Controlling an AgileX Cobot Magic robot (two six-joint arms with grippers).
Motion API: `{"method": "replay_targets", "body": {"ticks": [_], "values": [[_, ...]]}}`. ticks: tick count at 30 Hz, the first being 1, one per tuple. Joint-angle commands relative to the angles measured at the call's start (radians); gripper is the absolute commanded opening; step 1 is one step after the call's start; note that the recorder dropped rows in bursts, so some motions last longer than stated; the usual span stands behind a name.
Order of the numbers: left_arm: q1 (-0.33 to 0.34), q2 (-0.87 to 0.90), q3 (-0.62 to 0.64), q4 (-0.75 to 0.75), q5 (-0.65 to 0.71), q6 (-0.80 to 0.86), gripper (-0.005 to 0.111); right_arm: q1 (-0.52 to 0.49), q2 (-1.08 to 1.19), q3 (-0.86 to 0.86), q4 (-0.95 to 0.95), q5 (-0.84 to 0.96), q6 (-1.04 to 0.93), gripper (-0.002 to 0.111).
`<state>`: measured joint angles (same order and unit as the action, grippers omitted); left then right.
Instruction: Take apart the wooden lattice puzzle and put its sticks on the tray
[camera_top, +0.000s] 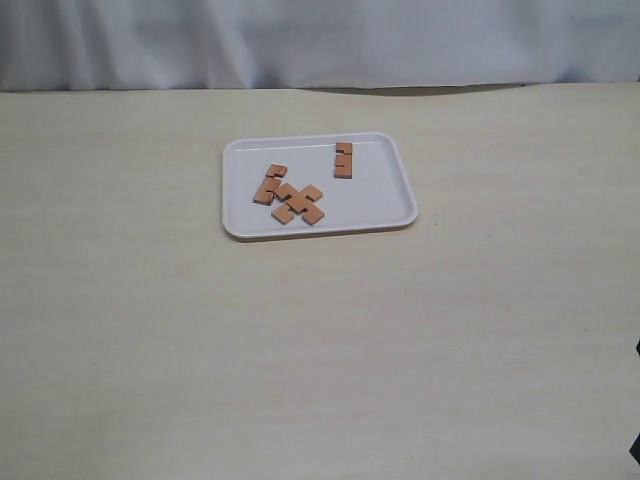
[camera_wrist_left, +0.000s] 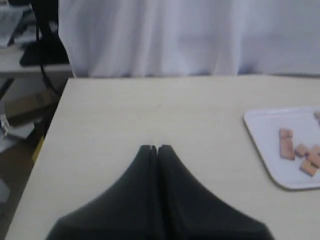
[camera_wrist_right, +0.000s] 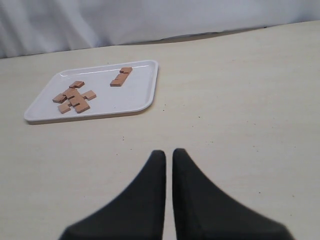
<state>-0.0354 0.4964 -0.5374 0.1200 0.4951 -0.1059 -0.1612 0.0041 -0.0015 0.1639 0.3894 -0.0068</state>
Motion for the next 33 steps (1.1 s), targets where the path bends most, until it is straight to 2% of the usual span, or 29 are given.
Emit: {"method": "replay_targets", "body": {"ticks": [1,7,10,12,14,17,22,25,26,27,30,33], "values": [[0.0,-0.192,0.076,-0.009,-0.12,0.004,0.0,0.001,-0.004,0.002,0.004,-0.002,-0.007,0.005],[-0.015,-0.496,0.083,-0.028,-0.12,0.002,0.0,0.001,-0.004,0.002,0.004,-0.002,-0.007,0.005],[-0.081,-0.496,0.071,0.004,-0.089,0.006,0.0,0.001,-0.004,0.002,0.004,-0.002,-0.007,0.005],[-0.081,-0.496,0.071,0.028,-0.086,0.004,0.0,0.001,-0.004,0.002,0.004,-0.002,-0.007,0.005],[-0.081,-0.496,0.075,-0.047,-0.056,-0.05,0.0,0.001,-0.004,0.002,0.004,-0.002,-0.007,0.005],[-0.081,-0.496,0.195,-0.148,-0.186,-0.066,0.0,0.001,-0.004,0.002,0.004,-0.002,-0.007,0.005],[-0.081,-0.496,0.418,-0.106,-0.395,-0.066,0.0,0.001,-0.004,0.002,0.004,-0.002,-0.007,0.005],[-0.081,-0.496,0.537,-0.106,-0.465,-0.064,0.0,0.001,-0.004,0.002,0.004,-0.002,-0.007,0.005],[-0.081,-0.496,0.537,-0.106,-0.483,-0.064,0.0,0.001,-0.004,0.002,0.004,-0.002,-0.007,0.005],[-0.081,-0.496,0.537,-0.104,-0.41,-0.062,0.0,0.001,-0.004,0.002,0.004,-0.002,-0.007,0.005],[-0.081,-0.496,0.537,-0.113,-0.351,-0.056,0.0,0.001,-0.004,0.002,0.004,-0.002,-0.007,0.005],[-0.081,-0.496,0.537,-0.175,-0.348,-0.056,0.0,0.001,-0.004,0.002,0.004,-0.002,-0.007,0.005]]}}
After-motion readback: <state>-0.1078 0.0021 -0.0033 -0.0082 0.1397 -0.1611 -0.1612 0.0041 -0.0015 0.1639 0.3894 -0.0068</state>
